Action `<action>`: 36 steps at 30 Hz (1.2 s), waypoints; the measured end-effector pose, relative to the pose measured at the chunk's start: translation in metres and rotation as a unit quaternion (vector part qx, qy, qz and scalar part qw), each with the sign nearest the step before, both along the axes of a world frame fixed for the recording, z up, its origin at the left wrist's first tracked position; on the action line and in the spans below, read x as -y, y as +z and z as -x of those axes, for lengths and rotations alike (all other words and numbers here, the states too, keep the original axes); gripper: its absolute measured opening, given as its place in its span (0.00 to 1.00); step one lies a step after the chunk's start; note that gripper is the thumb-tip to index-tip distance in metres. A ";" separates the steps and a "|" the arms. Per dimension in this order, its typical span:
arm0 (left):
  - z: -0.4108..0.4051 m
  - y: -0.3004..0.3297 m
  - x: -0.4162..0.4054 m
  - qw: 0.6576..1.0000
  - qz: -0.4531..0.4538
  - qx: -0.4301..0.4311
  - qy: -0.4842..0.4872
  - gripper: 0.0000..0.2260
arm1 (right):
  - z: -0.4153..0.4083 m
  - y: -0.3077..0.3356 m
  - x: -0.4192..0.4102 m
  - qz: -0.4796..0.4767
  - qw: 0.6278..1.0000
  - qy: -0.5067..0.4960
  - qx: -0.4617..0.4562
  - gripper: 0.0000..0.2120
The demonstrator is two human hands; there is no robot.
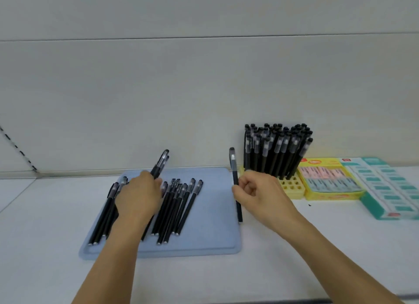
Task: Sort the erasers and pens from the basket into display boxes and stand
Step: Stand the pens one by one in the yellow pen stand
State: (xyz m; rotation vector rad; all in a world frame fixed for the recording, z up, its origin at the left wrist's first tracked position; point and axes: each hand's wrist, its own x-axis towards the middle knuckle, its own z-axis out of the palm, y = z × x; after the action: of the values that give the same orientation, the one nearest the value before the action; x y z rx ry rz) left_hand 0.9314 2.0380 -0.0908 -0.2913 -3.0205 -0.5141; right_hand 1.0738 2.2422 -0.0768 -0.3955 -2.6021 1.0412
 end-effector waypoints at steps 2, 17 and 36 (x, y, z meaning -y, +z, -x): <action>-0.004 0.010 -0.007 0.989 -0.140 -0.039 -0.021 0.13 | -0.015 0.004 -0.019 0.047 0.995 -0.053 -0.071 0.11; -0.059 0.024 -0.082 0.677 -0.633 0.354 -0.123 0.10 | -0.027 -0.007 -0.122 -0.099 0.960 -0.255 -0.066 0.10; -0.077 0.017 -0.083 0.704 -0.589 0.362 -0.165 0.10 | -0.036 0.009 -0.078 -0.060 0.954 -0.277 -0.099 0.08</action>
State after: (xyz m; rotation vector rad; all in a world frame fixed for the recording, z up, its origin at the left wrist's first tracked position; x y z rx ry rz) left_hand 1.0089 2.1208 -0.0737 -0.5878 -2.3199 -2.9000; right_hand 1.1093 2.3197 -0.0674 -0.8773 -2.1651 0.6830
